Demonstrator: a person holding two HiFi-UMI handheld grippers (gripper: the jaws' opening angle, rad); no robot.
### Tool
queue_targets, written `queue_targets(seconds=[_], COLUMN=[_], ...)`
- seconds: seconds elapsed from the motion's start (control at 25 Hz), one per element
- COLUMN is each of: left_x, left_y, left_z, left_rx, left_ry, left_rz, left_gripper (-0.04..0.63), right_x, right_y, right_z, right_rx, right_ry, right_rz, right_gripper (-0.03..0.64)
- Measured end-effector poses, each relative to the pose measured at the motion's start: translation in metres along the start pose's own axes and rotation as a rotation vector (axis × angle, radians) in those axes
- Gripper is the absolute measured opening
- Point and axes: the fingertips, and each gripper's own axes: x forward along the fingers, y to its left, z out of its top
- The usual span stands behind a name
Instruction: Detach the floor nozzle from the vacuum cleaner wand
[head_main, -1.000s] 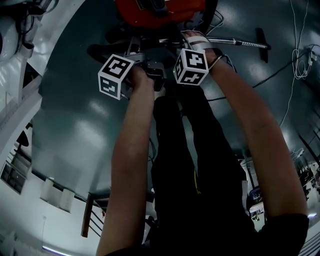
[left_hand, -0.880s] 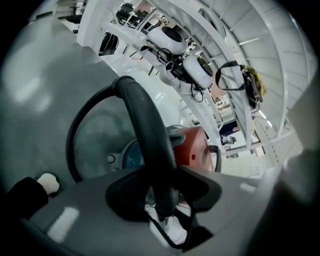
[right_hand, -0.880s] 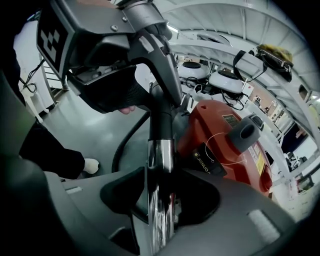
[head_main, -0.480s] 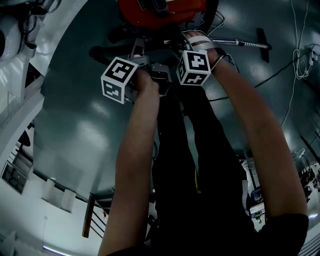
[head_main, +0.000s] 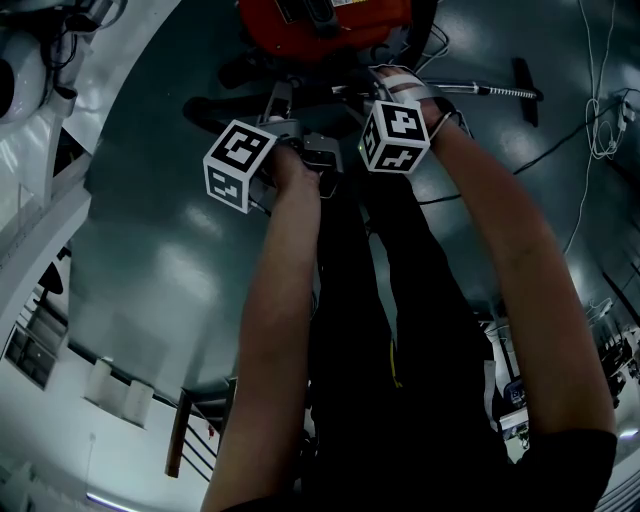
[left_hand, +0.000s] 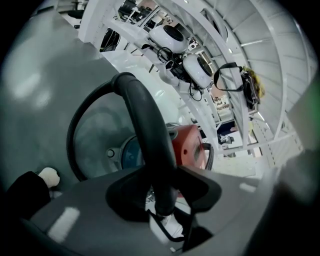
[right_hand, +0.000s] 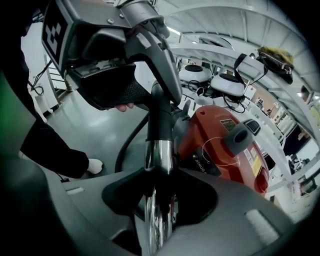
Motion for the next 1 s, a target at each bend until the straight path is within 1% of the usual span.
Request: queue_targets(seconds=[0.12, 0.4, 0.56, 0.64, 0.76, 0.88, 1.0], left_x=[0.0001, 0.0022, 0.0009, 0.0010, 0.0018, -0.0006, -0.0018], left_y=[-0.0008, 0.0001, -0.0010, -0.0008, -0.0007, -0.0016, -0.0059], left_z=[0.0001, -0.0010, 0.0017, 0.0036, 0.0025, 0.0024, 0.0022], left_rx=[0.013, 0.018, 0.050, 0.062, 0.085, 0.124, 0.162], left_ry=[0.007, 0.032, 0.038, 0.048, 0.079, 0.112, 0.123], left_rz=[-0.016, -0.063, -0.105, -0.109, -0.115, -0.138, -0.189], left_gripper=[0.166, 0.166, 0.169, 0.169, 0.170, 0.174, 0.176], right_x=[-0.0001, 0.0024, 0.0024, 0.0026, 0.0028, 0.0020, 0.0005], right_y=[0.0000, 0.0011, 0.0020, 0.0020, 0.0031, 0.0047, 0.0045], right_z=[-0.0001, -0.0018, 0.0007, 0.0027, 0.0020, 0.0035, 0.0036], right_rx=[0.001, 0.003, 0.008, 0.011, 0.014, 0.009, 0.015], right_ry=[-0.006, -0.009, -0.016, -0.024, -0.024, -0.029, -0.033], right_rz=[0.003, 0.026, 0.048, 0.056, 0.067, 0.086, 0.109], right_gripper=[0.164, 0.164, 0.164, 0.164, 0.164, 0.164, 0.166])
